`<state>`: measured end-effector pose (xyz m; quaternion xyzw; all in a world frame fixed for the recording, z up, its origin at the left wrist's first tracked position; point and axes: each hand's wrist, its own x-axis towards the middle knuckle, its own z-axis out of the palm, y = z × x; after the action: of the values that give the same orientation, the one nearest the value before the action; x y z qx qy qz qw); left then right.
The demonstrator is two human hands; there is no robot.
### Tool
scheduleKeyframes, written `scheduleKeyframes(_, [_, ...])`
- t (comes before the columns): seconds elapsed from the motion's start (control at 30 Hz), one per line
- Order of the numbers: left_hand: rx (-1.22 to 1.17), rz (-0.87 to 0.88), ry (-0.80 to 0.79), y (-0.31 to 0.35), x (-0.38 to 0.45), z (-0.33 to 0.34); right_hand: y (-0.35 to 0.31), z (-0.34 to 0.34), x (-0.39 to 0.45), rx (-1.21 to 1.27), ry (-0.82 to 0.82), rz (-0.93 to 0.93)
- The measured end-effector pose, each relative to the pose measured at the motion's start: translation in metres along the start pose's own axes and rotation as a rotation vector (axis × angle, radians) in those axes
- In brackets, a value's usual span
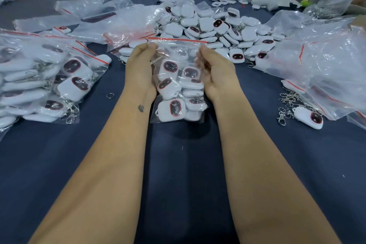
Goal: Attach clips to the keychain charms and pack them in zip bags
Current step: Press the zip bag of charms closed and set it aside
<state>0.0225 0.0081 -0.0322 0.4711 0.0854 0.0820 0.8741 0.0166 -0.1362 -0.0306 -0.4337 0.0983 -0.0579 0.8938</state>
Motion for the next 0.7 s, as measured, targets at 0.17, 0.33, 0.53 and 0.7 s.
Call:
scheduleKeyframes(0.17, [-0.061, -0.009, -0.009, -0.0007, -0.001, 0.0008, -0.0007, 0.001, -0.0033, -0.007, 0.041, -0.03])
scheduleKeyframes(0.33, [-0.083, -0.048, 0.004, 0.0003, 0.0044, -0.0037, -0.0016, 0.0015, -0.0055, 0.025, 0.049, -0.068])
scheduleKeyframes(0.53, [-0.038, -0.007, -0.002, 0.0014, 0.0031, -0.0064, -0.0023, 0.0027, -0.0073, 0.02, 0.029, -0.077])
scheduleKeyframes(0.7, [0.035, 0.037, 0.033, 0.0023, 0.0009, -0.0031, -0.0007, 0.0031, -0.0036, -0.048, 0.049, -0.089])
